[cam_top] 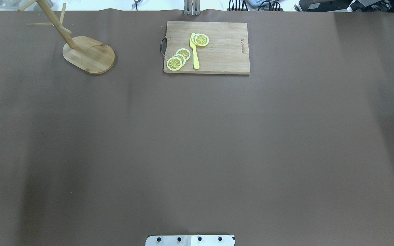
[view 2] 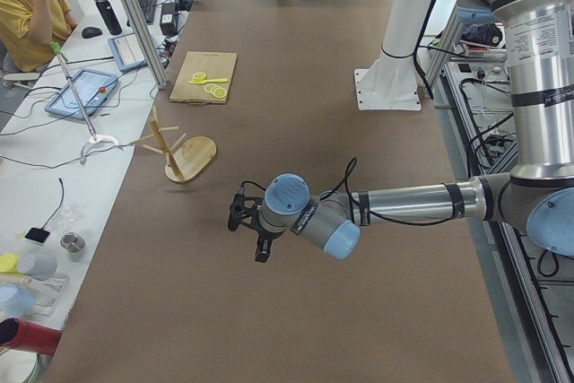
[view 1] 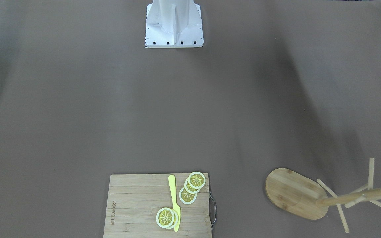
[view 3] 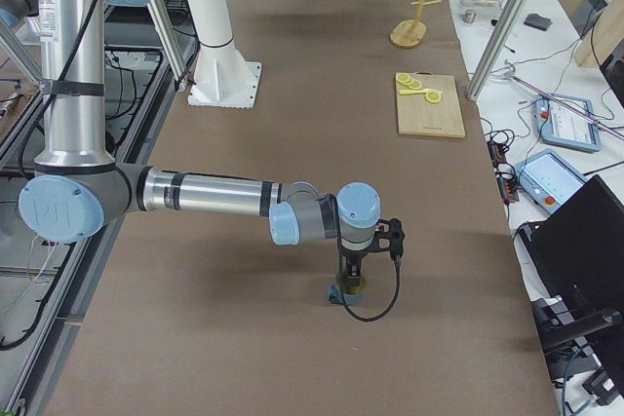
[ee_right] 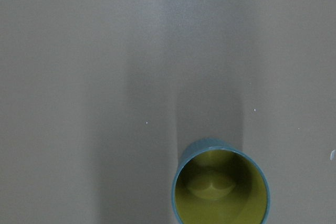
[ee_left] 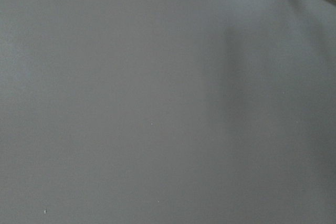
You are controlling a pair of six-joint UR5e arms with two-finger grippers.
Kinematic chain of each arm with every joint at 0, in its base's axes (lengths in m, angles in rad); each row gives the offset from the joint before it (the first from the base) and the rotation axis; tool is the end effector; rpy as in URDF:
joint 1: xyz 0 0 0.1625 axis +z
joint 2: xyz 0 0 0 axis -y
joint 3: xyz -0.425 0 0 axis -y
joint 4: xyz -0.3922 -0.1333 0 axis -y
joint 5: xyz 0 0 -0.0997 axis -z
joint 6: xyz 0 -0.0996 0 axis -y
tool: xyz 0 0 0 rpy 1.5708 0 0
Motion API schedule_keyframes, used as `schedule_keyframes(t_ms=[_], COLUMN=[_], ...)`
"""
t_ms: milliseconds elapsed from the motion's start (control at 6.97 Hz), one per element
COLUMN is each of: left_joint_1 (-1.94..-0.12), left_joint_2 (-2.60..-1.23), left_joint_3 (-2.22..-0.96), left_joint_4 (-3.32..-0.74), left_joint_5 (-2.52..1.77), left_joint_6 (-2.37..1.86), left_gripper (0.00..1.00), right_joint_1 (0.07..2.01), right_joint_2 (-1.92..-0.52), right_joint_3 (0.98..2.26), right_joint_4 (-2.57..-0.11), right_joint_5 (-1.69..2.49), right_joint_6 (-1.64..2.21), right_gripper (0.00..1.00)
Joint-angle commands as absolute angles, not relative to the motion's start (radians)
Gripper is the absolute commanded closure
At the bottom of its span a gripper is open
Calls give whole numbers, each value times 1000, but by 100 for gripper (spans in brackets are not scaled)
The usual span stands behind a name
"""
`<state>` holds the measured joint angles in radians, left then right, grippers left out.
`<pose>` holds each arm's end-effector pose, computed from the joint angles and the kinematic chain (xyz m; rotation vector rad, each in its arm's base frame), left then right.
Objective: Hang cup on storage rack
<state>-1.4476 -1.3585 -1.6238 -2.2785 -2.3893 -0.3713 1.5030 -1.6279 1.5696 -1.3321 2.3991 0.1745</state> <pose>-0.0087 -0.4225 0.6463 0.3056 0.8977 -0.0049 0.0274 -0.4804 0.6580 0.0689 -0.8403 0.0256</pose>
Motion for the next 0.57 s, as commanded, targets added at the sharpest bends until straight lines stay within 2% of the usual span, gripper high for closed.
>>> schedule_keyframes(t_ms=[0,430], left_joint_1=[-1447,-1447], left_joint_2=[-1358,-1368], left_joint_3=[-1628,-1637], left_joint_4=[-2292,-2305], left_joint_5=[-2390,-2390], left_joint_6=[-371,-435], left_gripper=[2,3], right_joint_1=[1503,1500], right_joint_2=[-1673,-1661], right_joint_3=[1646,1606], right_joint_4=[-1331,-1330], right_joint_5=[2399,2384], right_joint_6=[181,183], right_gripper=[0,0])
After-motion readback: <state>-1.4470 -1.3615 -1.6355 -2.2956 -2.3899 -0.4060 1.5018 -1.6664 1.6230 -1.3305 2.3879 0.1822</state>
